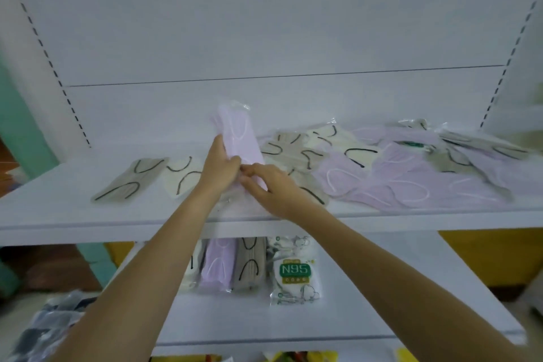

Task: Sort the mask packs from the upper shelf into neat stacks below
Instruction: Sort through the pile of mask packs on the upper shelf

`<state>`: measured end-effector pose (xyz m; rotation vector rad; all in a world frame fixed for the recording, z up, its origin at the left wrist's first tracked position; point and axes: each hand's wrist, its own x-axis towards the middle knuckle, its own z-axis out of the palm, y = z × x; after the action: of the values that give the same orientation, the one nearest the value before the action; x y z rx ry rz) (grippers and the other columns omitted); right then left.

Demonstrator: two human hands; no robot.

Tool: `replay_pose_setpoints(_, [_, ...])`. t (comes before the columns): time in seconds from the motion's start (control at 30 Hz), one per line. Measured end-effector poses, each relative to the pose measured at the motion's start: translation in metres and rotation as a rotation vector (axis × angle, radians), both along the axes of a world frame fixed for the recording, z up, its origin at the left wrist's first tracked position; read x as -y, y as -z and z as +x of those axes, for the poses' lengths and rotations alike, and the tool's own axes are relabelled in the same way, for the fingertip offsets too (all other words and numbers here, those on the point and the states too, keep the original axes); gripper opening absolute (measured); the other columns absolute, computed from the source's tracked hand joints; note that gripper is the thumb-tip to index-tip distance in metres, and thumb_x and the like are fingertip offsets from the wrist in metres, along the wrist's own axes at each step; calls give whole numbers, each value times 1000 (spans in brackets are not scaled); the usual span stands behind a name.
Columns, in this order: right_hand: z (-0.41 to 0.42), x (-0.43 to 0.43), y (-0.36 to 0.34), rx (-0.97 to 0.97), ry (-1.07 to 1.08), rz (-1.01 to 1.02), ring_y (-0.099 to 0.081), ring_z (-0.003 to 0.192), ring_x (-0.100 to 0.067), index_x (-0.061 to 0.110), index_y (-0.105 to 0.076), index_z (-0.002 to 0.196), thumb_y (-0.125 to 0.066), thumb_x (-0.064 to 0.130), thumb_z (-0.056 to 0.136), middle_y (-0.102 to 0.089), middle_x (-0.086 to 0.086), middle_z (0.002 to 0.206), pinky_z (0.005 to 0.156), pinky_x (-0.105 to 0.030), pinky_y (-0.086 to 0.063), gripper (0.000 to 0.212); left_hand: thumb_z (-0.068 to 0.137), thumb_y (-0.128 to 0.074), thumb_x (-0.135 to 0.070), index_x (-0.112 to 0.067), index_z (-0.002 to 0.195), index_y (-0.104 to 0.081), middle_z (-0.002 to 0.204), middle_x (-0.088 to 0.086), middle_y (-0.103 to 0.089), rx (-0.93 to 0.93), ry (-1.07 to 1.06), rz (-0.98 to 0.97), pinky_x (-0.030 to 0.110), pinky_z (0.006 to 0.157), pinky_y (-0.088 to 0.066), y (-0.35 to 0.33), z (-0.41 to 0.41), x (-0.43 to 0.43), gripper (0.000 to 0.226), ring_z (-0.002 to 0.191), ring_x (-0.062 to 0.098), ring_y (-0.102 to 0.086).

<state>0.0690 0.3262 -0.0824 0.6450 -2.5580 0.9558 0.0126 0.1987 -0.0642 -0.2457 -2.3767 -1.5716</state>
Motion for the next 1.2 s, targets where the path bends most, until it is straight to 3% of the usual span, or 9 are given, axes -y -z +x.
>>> replay_pose_setpoints(0.07, [0,-12,-1,40,61,-36,-53,109,-26,6,-58,118,-43,24,98,-60,-10,121,87,-28,-37,30,82,-40,7,-20,147,-20,146,2,-35,-56,13,4,31,93,-44,1,-2,9,74,128,19,-39])
replay_pose_setpoints(0.17, [-14,-38,1,110,232,-7,-50,115,-24,12,-51,127,-46,23,96,-53,-8,130,89,-27,-37,33,84,-40,13,-27,150,8,158,-7,-4,-98,27,40,18,83,-39,0,1,25,90,126,3,-22])
replay_pose_setpoints(0.27, [-36,-53,-1,166,287,48,-45,122,-27,11,-46,130,-48,19,94,-49,-11,133,97,-33,-37,37,84,-44,12,-21,151,-12,155,0,-20,-111,-14,9,21,89,-37,2,-6,37,81,133,14,-30])
replay_pose_setpoints(0.4, [-78,-51,-11,233,296,173,-40,129,-30,9,-32,141,-47,18,95,-40,-13,142,103,-34,-34,49,87,-50,3,-18,136,-45,136,10,-44,-15,-100,-25,34,79,-50,1,-17,45,54,117,30,-50])
replay_pose_setpoints(0.53, [-126,-33,-14,259,231,315,-31,136,-29,11,-22,147,-44,21,97,-30,-12,150,111,-37,-26,55,89,-54,1,-13,139,-41,140,10,-40,74,-117,-25,22,59,-49,-3,-37,56,54,112,25,-50])
replay_pose_setpoints(0.73, [-181,-15,-4,339,174,495,-33,136,-27,15,-22,148,-45,29,97,-31,-8,151,112,-34,-27,58,87,-59,0,-10,140,-39,144,12,-38,167,-147,-100,39,104,-40,10,-57,63,58,125,29,-44])
replay_pose_setpoints(1.0, [-192,-14,-2,189,265,506,-54,110,-26,17,-66,110,-54,24,86,-61,-6,119,93,-34,-44,28,89,-54,-1,-12,142,-37,145,10,-36,161,-169,-19,40,104,-38,9,-65,65,57,127,28,-41])
replay_pose_setpoints(1.1, [-185,-19,0,243,288,498,-56,102,-27,11,-67,105,-53,19,84,-61,-9,114,86,-34,-47,27,89,-53,-1,-15,142,-37,145,8,-37,143,-174,-10,43,106,-37,7,-58,67,57,128,28,-41])
replay_pose_setpoints(1.2, [-180,-20,4,260,354,523,-48,112,-31,11,-58,114,-47,19,86,-56,-11,118,98,-41,-36,31,89,-53,-1,-15,142,-37,145,9,-38,132,-155,-17,45,106,-37,6,-52,69,57,128,28,-41])
